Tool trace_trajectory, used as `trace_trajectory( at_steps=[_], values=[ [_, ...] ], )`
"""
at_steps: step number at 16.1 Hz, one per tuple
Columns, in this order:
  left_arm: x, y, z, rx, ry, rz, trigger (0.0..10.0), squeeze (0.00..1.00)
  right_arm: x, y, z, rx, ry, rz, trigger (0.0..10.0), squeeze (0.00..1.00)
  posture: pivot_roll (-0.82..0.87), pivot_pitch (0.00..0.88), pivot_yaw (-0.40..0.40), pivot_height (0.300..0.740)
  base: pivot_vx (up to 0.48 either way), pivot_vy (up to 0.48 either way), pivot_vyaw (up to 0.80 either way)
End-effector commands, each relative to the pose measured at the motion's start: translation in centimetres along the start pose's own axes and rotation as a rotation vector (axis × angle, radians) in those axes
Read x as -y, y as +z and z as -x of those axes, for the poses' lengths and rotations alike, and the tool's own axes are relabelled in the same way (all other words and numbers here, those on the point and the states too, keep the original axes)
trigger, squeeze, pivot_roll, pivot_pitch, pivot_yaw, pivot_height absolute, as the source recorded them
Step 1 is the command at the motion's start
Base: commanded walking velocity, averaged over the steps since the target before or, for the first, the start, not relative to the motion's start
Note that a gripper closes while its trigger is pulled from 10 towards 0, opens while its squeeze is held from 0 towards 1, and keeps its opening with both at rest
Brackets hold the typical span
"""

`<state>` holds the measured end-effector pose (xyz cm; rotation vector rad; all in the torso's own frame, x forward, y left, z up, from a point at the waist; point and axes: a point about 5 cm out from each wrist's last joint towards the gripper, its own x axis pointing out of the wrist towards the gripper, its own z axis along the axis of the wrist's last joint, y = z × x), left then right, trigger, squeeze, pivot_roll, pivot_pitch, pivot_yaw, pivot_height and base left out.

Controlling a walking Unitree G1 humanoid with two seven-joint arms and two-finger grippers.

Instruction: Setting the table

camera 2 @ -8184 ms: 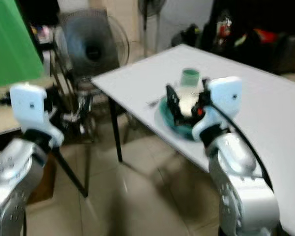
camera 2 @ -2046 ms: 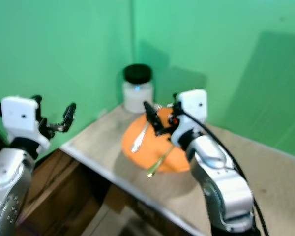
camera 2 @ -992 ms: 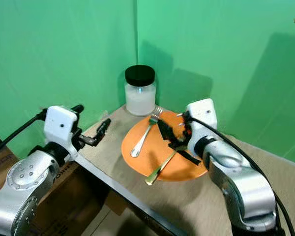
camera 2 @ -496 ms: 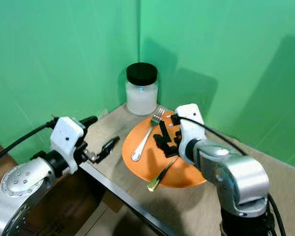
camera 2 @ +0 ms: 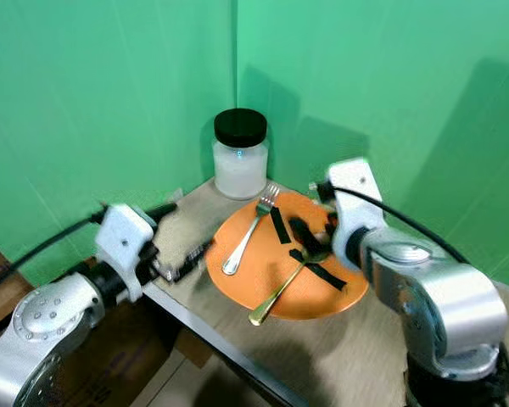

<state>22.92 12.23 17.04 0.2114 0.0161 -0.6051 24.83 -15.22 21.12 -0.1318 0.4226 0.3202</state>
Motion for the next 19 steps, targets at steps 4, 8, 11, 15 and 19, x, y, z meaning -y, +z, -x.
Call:
trace_trajectory(
  at_steps=[4, 8, 11, 15, 19],
  values=[
    [-1.3, 0.4, 0.0, 0.033, 0.195, 0.005, 10.0, 0.0, -1.2, -0.3, 0.8, 0.225, -0.048, -0.037, 10.0, 0.0, -0.13, 0.0, 0.022, 0.74, 0.0, 0.311, -0.19],
    [-1.6, 0.8, 0.3, 0.046, 0.291, -0.049, 10.0, 0.0, -1.2, -2.1, 1.3, 0.244, -0.034, -0.106, 10.0, 0.0, -0.13, 0.0, 0.038, 0.74, 0.0, -0.36, -0.79],
    [-1.5, 0.5, 0.4, 0.039, 0.3, 0.022, 10.0, 0.0, -1.2, -2.6, 1.2, 0.251, -0.028, -0.09, 10.0, 0.0, -0.12, 0.0, 0.04, 0.74, 0.0, -0.32, -0.52],
    [-1.0, 0.4, 0.1, 0.023, 0.251, -0.018, 10.0, 0.0, -1.0, -2.7, 0.6, 0.211, -0.007, -0.061, 10.0, 0.0, -0.12, 0.0, 0.033, 0.74, 0.0, 0.0, 0.0],
    [-1.2, -0.2, -0.2, -0.021, 0.209, 0.019, 10.0, 0.0, -1.0, -2.6, 0.4, 0.211, 0.024, -0.05, 10.0, 0.0, -0.12, 0.0, 0.03, 0.74, 0.0, 0.0, 0.0]
  ],
)
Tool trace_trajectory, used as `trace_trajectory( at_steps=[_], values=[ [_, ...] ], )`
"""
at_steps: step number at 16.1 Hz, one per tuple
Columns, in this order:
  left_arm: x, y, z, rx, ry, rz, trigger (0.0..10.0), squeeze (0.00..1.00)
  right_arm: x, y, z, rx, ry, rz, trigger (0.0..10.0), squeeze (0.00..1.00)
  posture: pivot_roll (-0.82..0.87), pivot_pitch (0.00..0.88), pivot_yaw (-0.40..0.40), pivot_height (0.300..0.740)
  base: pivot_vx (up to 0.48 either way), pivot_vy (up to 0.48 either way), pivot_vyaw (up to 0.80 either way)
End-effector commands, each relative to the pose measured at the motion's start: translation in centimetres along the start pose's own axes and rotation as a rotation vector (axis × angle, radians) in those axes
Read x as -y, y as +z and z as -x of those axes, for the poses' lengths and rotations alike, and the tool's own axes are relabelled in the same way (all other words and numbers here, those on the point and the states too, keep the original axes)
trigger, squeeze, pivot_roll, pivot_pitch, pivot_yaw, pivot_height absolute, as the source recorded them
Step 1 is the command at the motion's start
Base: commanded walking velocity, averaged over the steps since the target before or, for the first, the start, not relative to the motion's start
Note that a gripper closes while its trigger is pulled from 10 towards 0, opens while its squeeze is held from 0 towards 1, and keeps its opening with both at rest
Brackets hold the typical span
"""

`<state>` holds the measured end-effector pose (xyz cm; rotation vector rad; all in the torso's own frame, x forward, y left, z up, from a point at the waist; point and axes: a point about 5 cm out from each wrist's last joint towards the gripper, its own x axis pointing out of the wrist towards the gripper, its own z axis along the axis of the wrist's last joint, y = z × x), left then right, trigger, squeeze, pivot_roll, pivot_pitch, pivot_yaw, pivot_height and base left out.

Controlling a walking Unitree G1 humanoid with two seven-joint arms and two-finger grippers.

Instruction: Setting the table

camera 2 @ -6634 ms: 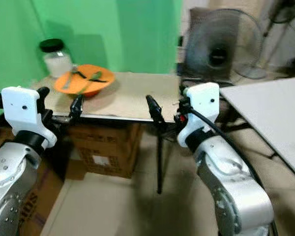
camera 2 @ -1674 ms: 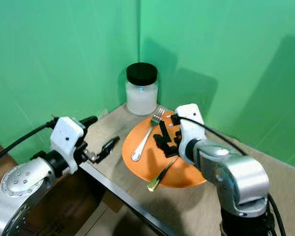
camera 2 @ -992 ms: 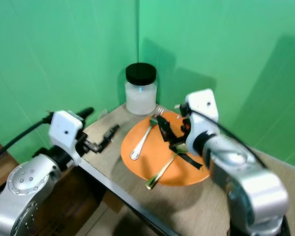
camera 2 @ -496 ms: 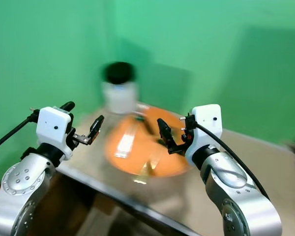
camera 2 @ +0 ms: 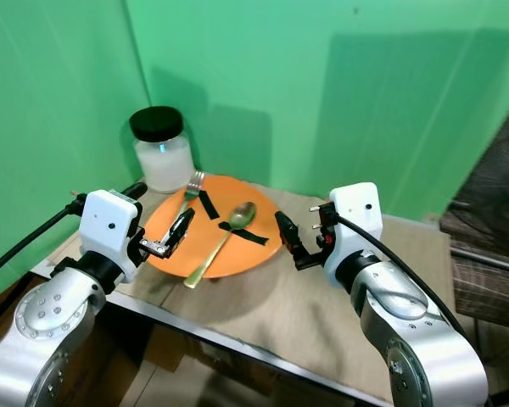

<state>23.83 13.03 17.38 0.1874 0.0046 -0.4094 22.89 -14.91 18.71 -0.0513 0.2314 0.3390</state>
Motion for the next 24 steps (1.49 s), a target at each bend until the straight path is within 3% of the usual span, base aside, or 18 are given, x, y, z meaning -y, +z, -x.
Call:
trace_trajectory(
  at_steps=[1, 3, 4, 5, 6, 10, 11, 17, 18, 20, 22, 24],
  values=[
    [-0.1, -0.2, -0.1, -0.02, -0.034, 0.04, 10.0, 1.0, 0.0, 0.4, -0.4, 0.003, 0.03, 0.012, 10.0, 0.0, -0.12, 0.0, 0.028, 0.74, 0.0, 0.0, 0.0],
    [0.1, -0.2, -0.8, -0.04, -0.134, 0.06, 10.0, 1.0, 0.0, 0.6, -0.5, -0.017, 0.08, 0.061, 10.0, 0.0, -0.11, 0.0, 0.023, 0.74, 0.0, 0.0, 0.0],
    [-0.3, -0.7, -2.0, -0.099, -0.152, 0.11, 10.0, 1.0, 0.3, 0.4, -0.4, -0.051, 0.114, 0.101, 10.0, 0.0, -0.12, 0.0, 0.023, 0.74, 0.0, 0.0, 0.0],
    [-0.2, -0.9, -2.6, -0.112, -0.192, 0.098, 10.0, 1.0, 0.6, 0.4, -0.4, -0.062, 0.126, 0.113, 10.0, 0.0, -0.13, 0.0, 0.027, 0.74, 0.0, 0.0, 0.0],
    [0.0, -1.0, -3.1, -0.125, -0.233, 0.091, 10.0, 0.0, 0.7, 0.4, -0.3, -0.07, 0.131, 0.121, 10.0, 0.0, -0.13, 0.0, 0.027, 0.74, 0.0, 0.0, 0.0],
    [0.3, -1.7, -5.1, -0.167, -0.288, 0.092, 10.0, 0.0, 1.0, 0.3, -0.2, -0.093, 0.142, 0.142, 10.0, 0.0, -0.14, 0.0, 0.018, 0.74, 0.0, 0.0, 0.0],
    [0.8, -2.3, -6.3, -0.194, -0.341, 0.113, 10.0, 0.0, 1.3, 0.1, 0.1, -0.119, 0.16, 0.161, 10.0, 0.0, -0.15, 0.0, 0.019, 0.74, 0.0, 0.0, 0.0],
    [2.1, -2.6, -7.6, -0.234, -0.445, 0.101, 10.0, 0.0, 2.3, -0.3, 0.9, -0.172, 0.2, 0.214, 10.0, 0.0, -0.16, 0.0, 0.038, 0.74, 0.0, 0.0, 0.0],
    [2.3, -2.8, -7.9, -0.253, -0.464, 0.086, 8.8, 0.0, 2.3, -0.3, 1.2, -0.182, 0.22, 0.224, 10.0, 0.0, -0.16, 0.0, 0.046, 0.74, 0.0, 0.0, 0.0],
    [2.1, -3.5, -8.2, -0.305, -0.457, 0.041, 1.1, 0.0, 2.2, -0.4, 1.6, -0.194, 0.248, 0.243, 10.0, 0.0, -0.17, 0.0, 0.055, 0.74, 0.0, 0.0, 0.0],
    [1.9, -3.7, -8.3, -0.32, -0.452, 0.035, 0.0, 0.0, 2.1, -0.4, 1.8, -0.199, 0.271, 0.246, 10.0, 0.0, -0.17, 0.0, 0.062, 0.74, 0.0, 0.0, 0.0],
    [1.5, -3.8, -8.6, -0.342, -0.448, 0.028, 0.0, 0.0, 2.0, -0.3, 2.3, -0.217, 0.337, 0.256, 10.0, 0.0, -0.17, 0.0, 0.068, 0.74, 0.0, 0.0, 0.0]
  ],
)
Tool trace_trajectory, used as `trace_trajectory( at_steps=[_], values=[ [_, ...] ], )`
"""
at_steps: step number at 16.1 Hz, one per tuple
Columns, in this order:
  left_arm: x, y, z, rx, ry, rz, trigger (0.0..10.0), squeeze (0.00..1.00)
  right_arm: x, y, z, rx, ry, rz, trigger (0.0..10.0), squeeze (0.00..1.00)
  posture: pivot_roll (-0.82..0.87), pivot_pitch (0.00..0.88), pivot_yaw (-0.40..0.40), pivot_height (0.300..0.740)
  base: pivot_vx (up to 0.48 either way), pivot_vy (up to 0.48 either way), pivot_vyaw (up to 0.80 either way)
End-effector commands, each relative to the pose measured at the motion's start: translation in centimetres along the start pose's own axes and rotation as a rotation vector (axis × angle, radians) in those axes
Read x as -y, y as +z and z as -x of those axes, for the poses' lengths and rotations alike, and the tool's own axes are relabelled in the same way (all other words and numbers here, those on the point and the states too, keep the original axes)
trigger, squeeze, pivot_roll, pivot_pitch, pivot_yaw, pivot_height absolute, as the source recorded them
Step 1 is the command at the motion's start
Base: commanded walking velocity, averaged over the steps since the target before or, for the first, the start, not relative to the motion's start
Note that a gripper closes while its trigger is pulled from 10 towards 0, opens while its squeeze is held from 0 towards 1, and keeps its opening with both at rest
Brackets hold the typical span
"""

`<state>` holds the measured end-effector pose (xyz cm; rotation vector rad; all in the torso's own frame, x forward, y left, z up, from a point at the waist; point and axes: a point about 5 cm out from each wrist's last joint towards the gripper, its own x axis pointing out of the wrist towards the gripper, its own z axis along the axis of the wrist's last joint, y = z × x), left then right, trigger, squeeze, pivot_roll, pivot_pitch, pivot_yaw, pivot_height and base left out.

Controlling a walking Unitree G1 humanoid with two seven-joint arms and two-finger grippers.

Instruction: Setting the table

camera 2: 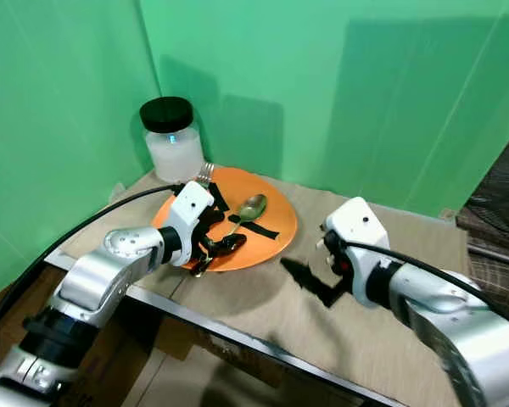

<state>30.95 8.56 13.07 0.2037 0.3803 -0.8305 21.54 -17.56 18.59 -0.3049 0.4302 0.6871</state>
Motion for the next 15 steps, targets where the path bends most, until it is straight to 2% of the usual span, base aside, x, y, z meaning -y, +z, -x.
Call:
trace_trajectory(
  at_steps=[1, 8, 15],
  values=[
    [-0.6, -0.1, 0.1, -0.026, 0.014, -0.015, 0.0, 0.0, -0.1, 0.2, 0.5, 0.012, 0.026, 0.014, 10.0, 0.0, -0.17, 0.0, 0.072, 0.74, 0.0, 0.0, 0.0],
    [-1.3, -0.2, 0.0, -0.045, 0.021, -0.031, 0.0, 0.0, -0.7, 0.0, 0.7, 0.005, 0.112, 0.038, 10.0, 0.0, -0.18, 0.0, 0.081, 0.74, 0.0, 0.0, 0.0],
    [-1.7, -0.7, 0.6, -0.063, 0.03, -0.04, 0.0, 0.0, -1.3, -0.1, 0.7, 0.0, 0.158, 0.059, 10.0, 0.0, -0.2, 0.0, 0.079, 0.74, 0.0, 0.0, 0.0]
  ],
)
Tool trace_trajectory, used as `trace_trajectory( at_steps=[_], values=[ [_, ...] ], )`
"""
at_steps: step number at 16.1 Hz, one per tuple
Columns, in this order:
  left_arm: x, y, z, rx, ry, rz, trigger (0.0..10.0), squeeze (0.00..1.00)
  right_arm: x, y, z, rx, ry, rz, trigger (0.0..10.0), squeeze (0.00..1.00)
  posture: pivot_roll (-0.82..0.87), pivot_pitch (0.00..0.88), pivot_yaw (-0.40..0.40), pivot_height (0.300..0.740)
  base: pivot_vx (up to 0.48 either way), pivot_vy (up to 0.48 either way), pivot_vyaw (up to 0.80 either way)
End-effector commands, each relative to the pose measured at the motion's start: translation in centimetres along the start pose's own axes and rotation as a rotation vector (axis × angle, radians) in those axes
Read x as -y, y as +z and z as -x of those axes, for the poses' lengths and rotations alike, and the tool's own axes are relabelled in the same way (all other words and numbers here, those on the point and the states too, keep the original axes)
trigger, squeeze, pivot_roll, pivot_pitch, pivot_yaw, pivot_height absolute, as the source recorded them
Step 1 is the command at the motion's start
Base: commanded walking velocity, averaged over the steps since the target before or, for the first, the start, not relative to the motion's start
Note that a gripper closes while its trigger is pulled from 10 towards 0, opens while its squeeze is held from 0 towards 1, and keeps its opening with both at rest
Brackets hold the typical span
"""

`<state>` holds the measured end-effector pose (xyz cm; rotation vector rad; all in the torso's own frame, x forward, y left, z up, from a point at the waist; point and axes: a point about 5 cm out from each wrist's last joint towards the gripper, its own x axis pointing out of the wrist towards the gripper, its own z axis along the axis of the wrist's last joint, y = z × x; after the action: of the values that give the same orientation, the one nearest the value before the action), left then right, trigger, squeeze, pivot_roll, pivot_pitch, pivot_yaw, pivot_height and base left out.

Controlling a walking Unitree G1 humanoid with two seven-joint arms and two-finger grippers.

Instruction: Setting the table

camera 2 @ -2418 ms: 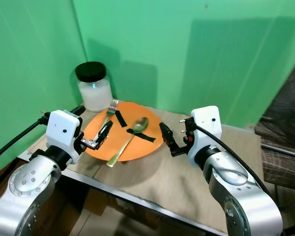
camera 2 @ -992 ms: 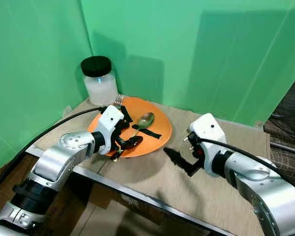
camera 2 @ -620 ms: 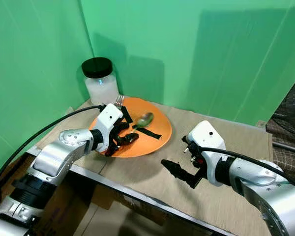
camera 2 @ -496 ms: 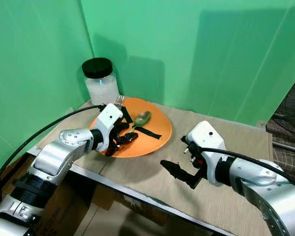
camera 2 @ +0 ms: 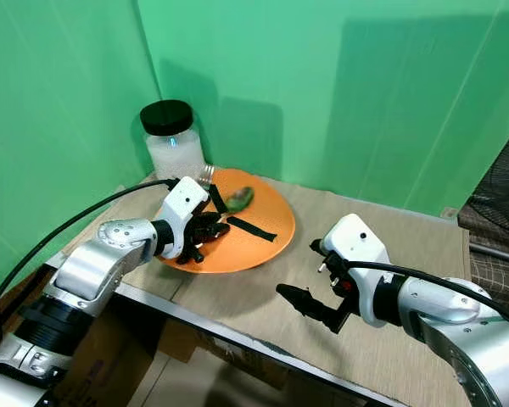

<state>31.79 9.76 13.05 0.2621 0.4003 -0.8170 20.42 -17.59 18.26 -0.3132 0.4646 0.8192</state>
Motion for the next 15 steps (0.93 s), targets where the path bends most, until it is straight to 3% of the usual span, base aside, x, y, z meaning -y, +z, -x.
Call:
trace_trajectory(
  at_steps=[1, 15],
  values=[
    [-0.28, -0.47, 0.3, -0.022, 0.011, -0.001, 0.0, 0.0, -0.54, 0.5, 0.04, 0.02, 0.028, 0.034, 10.0, 0.0, -0.2, 0.0, 0.079, 0.74, 0.0, 0.0, 0.0],
    [-0.82, -0.25, 1.17, 0.019, 0.09, 0.038, 0.0, 0.0, -0.27, 0.52, 0.05, 0.009, 0.063, 0.069, 10.0, 0.0, -0.18, 0.0, 0.044, 0.74, 0.0, 0.0, 0.0]
  ],
)
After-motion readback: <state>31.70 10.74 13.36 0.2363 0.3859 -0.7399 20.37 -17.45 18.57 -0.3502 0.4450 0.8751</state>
